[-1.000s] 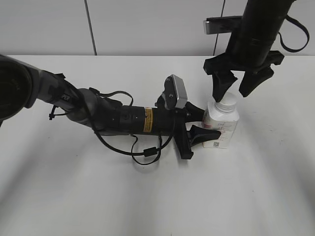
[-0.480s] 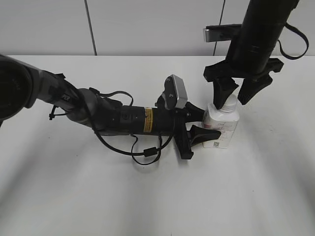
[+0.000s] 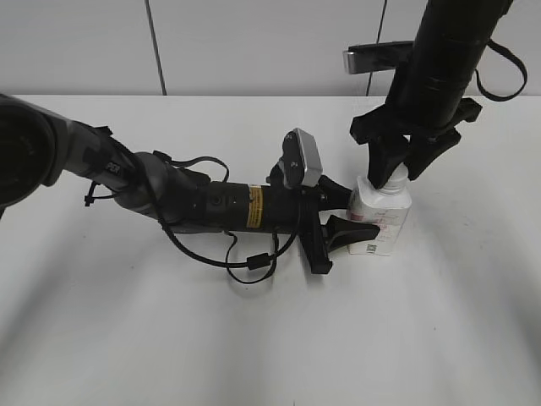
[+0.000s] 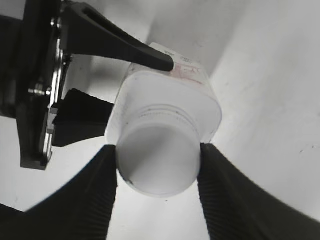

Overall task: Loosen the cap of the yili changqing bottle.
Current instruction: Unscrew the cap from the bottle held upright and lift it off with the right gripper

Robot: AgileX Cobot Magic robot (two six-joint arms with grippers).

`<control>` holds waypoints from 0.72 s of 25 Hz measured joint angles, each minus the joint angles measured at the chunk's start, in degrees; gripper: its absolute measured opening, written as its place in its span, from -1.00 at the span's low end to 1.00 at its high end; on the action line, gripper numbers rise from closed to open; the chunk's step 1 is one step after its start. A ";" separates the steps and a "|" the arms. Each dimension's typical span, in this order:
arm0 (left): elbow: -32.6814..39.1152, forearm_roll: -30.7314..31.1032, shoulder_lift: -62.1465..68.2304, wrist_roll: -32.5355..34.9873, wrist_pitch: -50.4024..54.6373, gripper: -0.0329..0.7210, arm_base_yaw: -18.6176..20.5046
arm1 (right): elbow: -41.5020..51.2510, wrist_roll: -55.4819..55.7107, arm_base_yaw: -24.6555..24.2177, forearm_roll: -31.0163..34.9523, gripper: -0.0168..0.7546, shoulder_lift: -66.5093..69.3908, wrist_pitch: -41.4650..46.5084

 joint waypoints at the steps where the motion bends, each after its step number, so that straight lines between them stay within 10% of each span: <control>1: 0.00 0.00 0.00 0.00 0.00 0.01 0.00 | 0.00 -3.62 0.00 -0.07 0.07 0.00 0.00; 10: 0.00 0.00 0.00 0.00 0.00 0.01 0.00 | 0.00 -63.24 0.00 -0.91 0.07 0.00 -1.75; 18: 0.00 -0.24 0.00 0.00 0.04 0.01 0.00 | 0.00 -69.30 0.00 -0.95 0.07 -0.26 -1.56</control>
